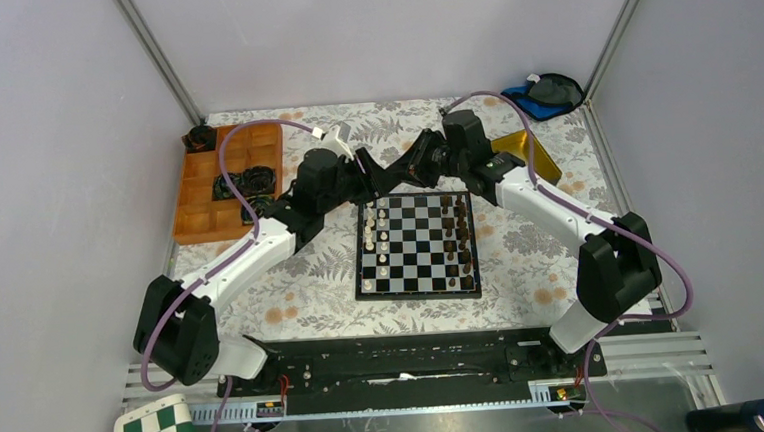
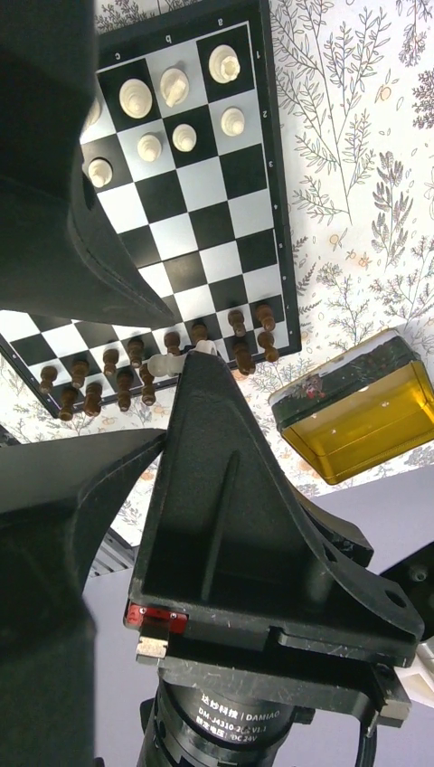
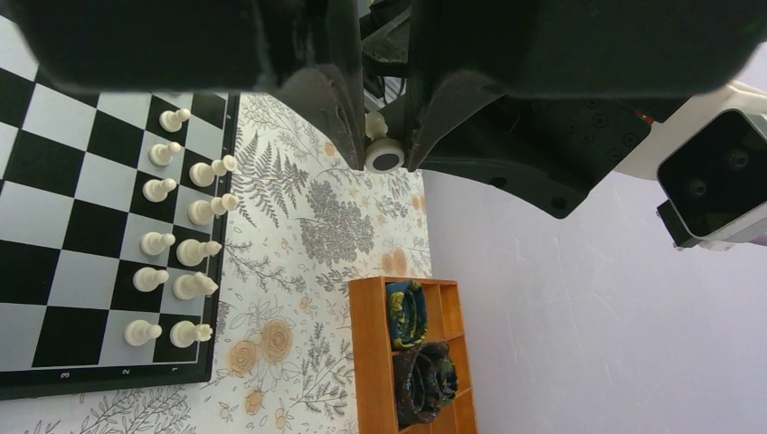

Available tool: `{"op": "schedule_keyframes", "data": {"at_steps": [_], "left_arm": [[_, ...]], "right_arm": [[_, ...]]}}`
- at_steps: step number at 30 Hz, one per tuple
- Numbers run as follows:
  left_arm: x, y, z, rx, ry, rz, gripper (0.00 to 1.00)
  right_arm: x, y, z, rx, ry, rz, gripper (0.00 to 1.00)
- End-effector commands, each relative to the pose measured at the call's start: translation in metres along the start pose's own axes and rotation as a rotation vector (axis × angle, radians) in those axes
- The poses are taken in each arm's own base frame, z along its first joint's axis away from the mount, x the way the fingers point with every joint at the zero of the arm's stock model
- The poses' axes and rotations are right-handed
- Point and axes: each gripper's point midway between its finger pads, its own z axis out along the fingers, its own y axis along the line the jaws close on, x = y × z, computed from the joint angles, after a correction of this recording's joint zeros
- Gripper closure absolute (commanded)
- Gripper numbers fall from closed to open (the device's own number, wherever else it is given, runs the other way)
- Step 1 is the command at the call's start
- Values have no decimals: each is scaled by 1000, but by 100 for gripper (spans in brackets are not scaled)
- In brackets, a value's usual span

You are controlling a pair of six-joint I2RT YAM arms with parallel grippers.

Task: Set up the chess pieces on the board
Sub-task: Place the chess piece on the chessboard.

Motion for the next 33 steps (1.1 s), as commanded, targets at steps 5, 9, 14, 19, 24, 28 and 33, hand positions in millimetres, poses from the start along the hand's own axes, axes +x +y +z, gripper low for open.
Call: {"op": "schedule_keyframes", "data": {"at_steps": [5, 9, 14, 19, 24, 28, 33], "left_arm": [[-24, -17, 2, 35, -95, 11, 52], [-25, -15, 2, 27, -102, 7, 54], [-26, -14, 0, 18, -112, 11, 57], [-27, -10, -3, -1, -123, 12, 60], [-27, -6, -9, -22, -137, 15, 62], [-28, -3, -11, -35, -146, 20, 64], [-29, -3, -10, -38, -147, 22, 65]], "right_arm": [[10, 32, -19, -113, 34, 22, 100], [11, 32, -21, -114, 34, 23, 100], [15, 27, -23, -107, 41, 35, 100], [15, 29, -24, -125, 32, 31, 100], [15, 30, -25, -135, 34, 32, 100], [17, 28, -26, -132, 38, 36, 100], [20, 26, -26, -133, 46, 41, 100]]}}
